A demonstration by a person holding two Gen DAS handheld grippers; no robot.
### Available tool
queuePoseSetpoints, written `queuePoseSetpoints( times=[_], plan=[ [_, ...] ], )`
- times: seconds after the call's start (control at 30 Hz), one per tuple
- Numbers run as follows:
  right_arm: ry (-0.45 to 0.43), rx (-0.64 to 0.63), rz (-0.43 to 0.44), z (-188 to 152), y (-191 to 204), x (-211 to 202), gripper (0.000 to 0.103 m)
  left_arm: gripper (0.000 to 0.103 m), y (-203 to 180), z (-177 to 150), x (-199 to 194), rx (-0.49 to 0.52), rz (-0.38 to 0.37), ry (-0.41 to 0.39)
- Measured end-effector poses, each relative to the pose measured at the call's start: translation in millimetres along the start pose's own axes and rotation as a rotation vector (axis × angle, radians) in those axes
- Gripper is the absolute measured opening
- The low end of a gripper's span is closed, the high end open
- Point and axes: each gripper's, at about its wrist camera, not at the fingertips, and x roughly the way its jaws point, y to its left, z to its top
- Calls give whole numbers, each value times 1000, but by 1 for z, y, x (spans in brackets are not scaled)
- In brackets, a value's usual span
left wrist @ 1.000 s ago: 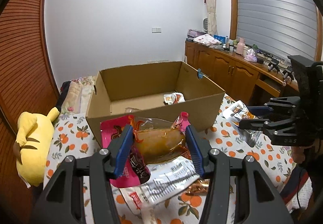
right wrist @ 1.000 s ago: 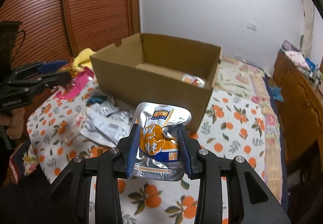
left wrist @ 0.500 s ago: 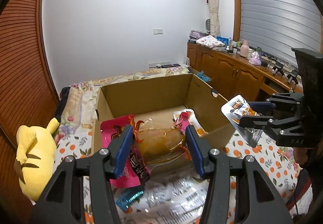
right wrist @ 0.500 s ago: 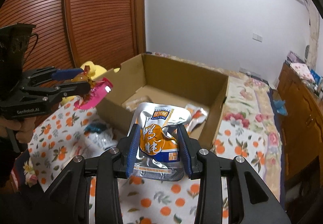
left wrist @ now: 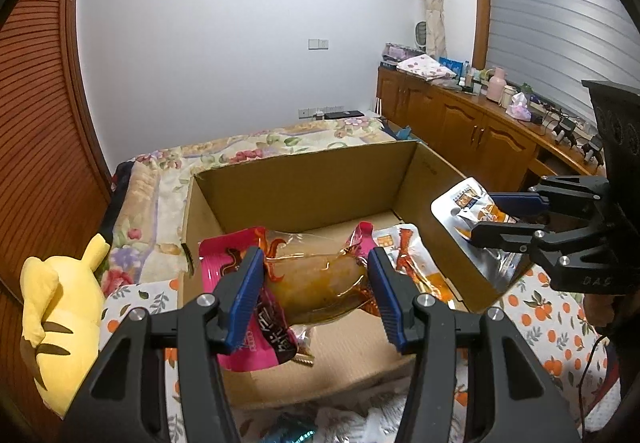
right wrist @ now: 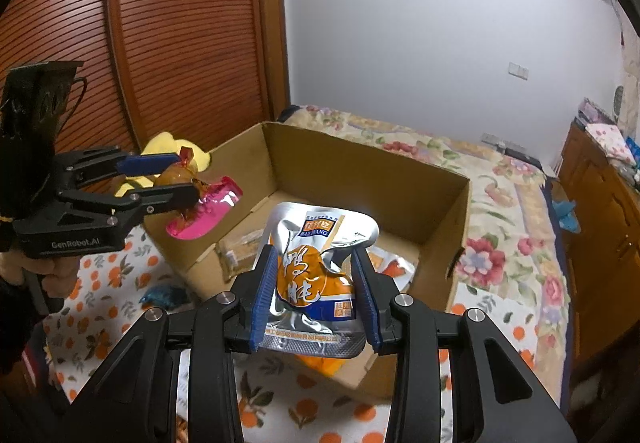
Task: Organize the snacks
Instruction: 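Carry both snacks over the box and open both tools to drop them in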
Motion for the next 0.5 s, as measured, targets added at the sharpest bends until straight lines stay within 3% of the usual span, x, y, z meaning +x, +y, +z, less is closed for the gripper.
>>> queuePoseSetpoints(
  times=[0.13, 0.2, 0.5],
  plan=[
    [18, -6, -10, 2, -3, 18, 38, 53, 4, 1, 11, 0, -2, 16],
    [28, -7, -17, 1, -4, 25, 38, 44, 4, 0, 14, 4, -1, 20],
    [69, -1, -24, -7, -4, 48, 38, 42, 9, -2, 22, 3, -4, 31]
  ],
)
